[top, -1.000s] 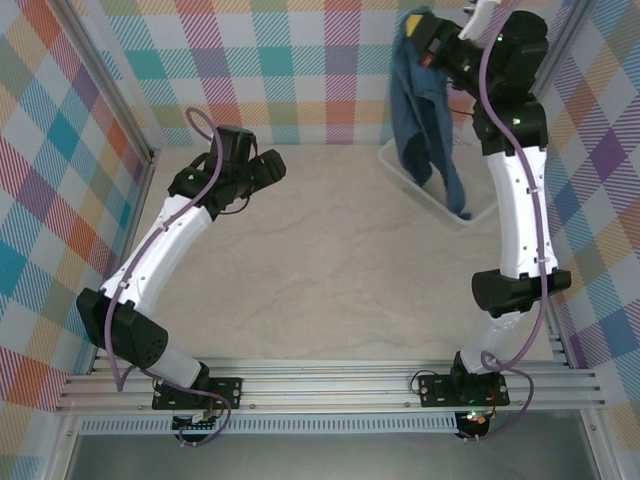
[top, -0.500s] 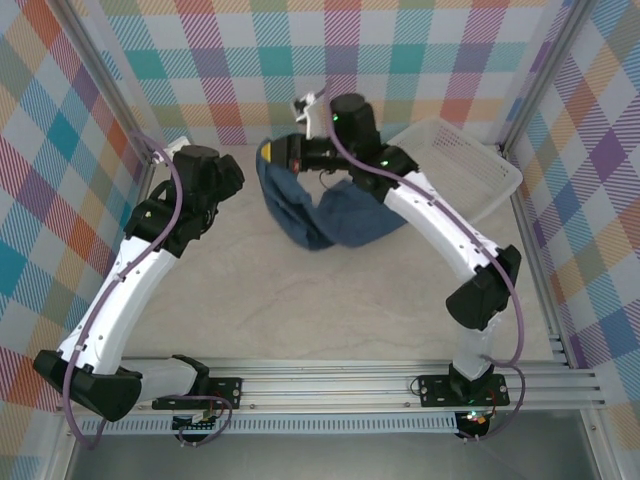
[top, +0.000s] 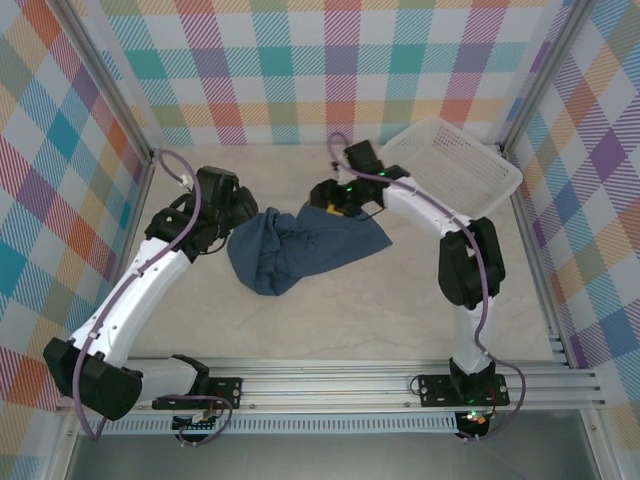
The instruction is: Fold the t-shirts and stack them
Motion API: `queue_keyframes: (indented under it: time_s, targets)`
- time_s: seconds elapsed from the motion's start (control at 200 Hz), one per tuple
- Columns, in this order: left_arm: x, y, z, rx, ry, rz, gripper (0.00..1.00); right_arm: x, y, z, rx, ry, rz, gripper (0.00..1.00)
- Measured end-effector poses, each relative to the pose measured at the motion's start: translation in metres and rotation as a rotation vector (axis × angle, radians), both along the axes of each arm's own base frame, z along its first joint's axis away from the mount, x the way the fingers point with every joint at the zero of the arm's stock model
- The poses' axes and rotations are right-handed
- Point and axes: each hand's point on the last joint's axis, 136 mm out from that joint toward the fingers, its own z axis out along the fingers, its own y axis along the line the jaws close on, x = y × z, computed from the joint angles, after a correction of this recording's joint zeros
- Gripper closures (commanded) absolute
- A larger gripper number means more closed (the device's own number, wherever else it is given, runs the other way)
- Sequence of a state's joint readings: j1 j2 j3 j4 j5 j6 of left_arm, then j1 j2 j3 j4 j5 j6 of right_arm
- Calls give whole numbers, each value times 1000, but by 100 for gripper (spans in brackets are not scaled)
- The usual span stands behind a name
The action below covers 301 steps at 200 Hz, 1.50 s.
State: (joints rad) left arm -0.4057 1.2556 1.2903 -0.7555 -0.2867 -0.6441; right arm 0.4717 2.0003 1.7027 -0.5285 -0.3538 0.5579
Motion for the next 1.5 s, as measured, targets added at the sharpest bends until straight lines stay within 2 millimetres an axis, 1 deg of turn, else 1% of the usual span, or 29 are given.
queue_keyframes:
  time_s: [0.01, 0.035, 0.045, 0.05, 0.08, 0.09, 0.115, 0.12, 0.125, 0.175, 0.225, 0.245, 0.255, 0.26, 0.28, 0.345, 0.385, 0.47, 0.56, 0.64, 0.75, 0.845, 0.915, 1.08, 1.17, 1.23, 1.275, 1.37, 1.505]
  targets:
    - [0, -2, -5, -7, 13, -6, 28, 6, -11, -2, -11, 1, -27, 43]
    - [0, -5, -8, -13, 23, -18, 30, 8, -14, -2, -13, 2, -34, 44]
    - [0, -7, -12, -18, 32, -23, 30, 16, -28, -4, -29, -1, -65, 45]
    - [0, -7, -12, -18, 32, -23, 30, 16, -28, -4, -29, -1, -65, 45]
    - [0, -15, -23, -42, 63, -51, 31, 28, -52, -7, -55, -1, -118, 47]
    - [1, -17, -26, -45, 69, -59, 31, 28, -52, -7, -55, -1, -118, 48]
    - [1, -23, -34, -59, 95, -79, 31, 37, -72, -11, -75, 3, -159, 49]
    - [1, -25, -36, -62, 101, -86, 31, 37, -72, -11, -75, 3, -159, 50]
    - [2, -28, -39, -67, 110, -94, 31, 40, -79, -12, -84, 6, -177, 50]
    - [5, -40, -56, -79, 159, -131, 31, 53, -104, -19, -120, 20, -232, 53]
    - [9, -52, -75, -83, 215, -164, 29, 66, -122, -27, -148, 34, -278, 55]
    - [10, -57, -84, -78, 241, -182, 28, 71, -129, -31, -158, 39, -293, 56]
    - [10, -57, -84, -78, 241, -182, 28, 72, -130, -33, -160, 42, -297, 56]
    - [11, -61, -90, -77, 259, -191, 28, 74, -132, -34, -163, 45, -304, 56]
    - [12, -66, -98, -71, 280, -209, 27, 78, -138, -39, -173, 53, -316, 57]
    - [16, -81, -118, -56, 342, -255, 26, 87, -152, -56, -202, 82, -349, 58]
    - [18, -87, -126, -43, 367, -274, 25, 90, -161, -66, -217, 111, -370, 59]
    - [34, -107, -139, -18, 400, -320, 24, 97, -178, -82, -250, 146, -411, 60]
    - [48, -120, -149, 0, 421, -340, 24, 102, -193, -85, -262, 164, -447, 60]
    - [56, -131, -157, 5, 438, -350, 25, 106, -207, -80, -261, 165, -480, 60]
    - [60, -142, -171, 1, 476, -344, 26, 112, -214, -73, -247, 146, -482, 56]
    - [58, -148, -182, 1, 523, -319, 27, 106, -208, -70, -249, 136, -455, 54]
    - [58, -147, -189, 7, 554, -291, 28, 86, -196, -68, -255, 142, -423, 53]
    - [62, -143, -197, 21, 577, -230, 37, 15, -159, -54, -250, 148, -326, 50]
    - [71, -146, -196, 12, 562, -206, 47, -12, -144, -56, -232, 156, -285, 49]
    - [78, -149, -195, 4, 548, -191, 58, -23, -142, -67, -228, 183, -275, 48]
    - [82, -151, -195, 5, 540, -189, 70, -30, -144, -79, -234, 211, -279, 47]
    - [87, -149, -196, 18, 530, -174, 100, -40, -149, -100, -251, 276, -293, 46]
    - [90, -143, -195, 53, 512, -161, 100, -40, -150, -114, -250, 313, -310, 49]
